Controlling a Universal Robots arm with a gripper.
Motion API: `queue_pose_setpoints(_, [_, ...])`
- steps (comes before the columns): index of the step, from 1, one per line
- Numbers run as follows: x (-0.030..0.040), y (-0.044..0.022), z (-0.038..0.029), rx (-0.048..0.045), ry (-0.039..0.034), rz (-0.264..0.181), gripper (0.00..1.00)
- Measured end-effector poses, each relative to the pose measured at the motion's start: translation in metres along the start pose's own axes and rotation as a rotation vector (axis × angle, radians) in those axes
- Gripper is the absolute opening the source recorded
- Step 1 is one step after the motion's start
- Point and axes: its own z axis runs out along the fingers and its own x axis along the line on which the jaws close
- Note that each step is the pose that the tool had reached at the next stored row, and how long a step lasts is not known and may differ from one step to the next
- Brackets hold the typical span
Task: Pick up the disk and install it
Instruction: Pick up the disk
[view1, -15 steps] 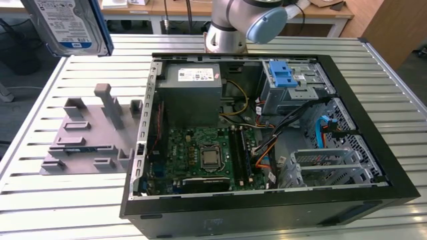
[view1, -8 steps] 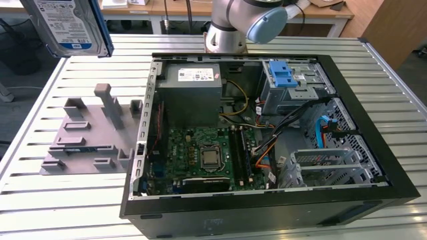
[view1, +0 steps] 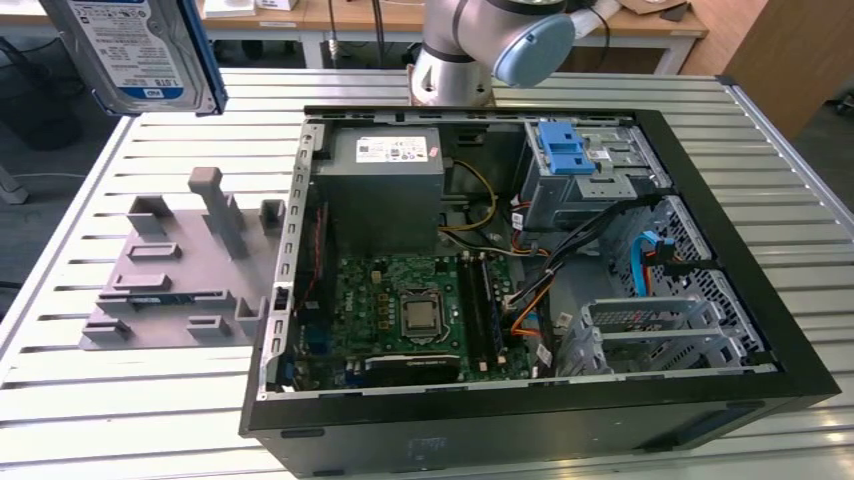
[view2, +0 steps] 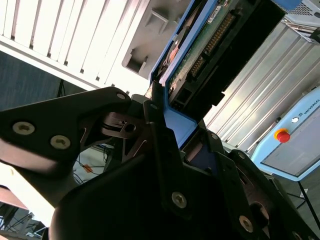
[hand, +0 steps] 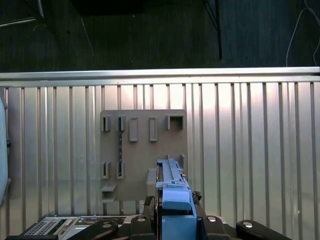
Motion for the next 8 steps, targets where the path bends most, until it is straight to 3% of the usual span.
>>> queue_pose_setpoints(8, [0.0003, -0.0029, 0.0, 0.0, 0.0, 0.0, 0.36])
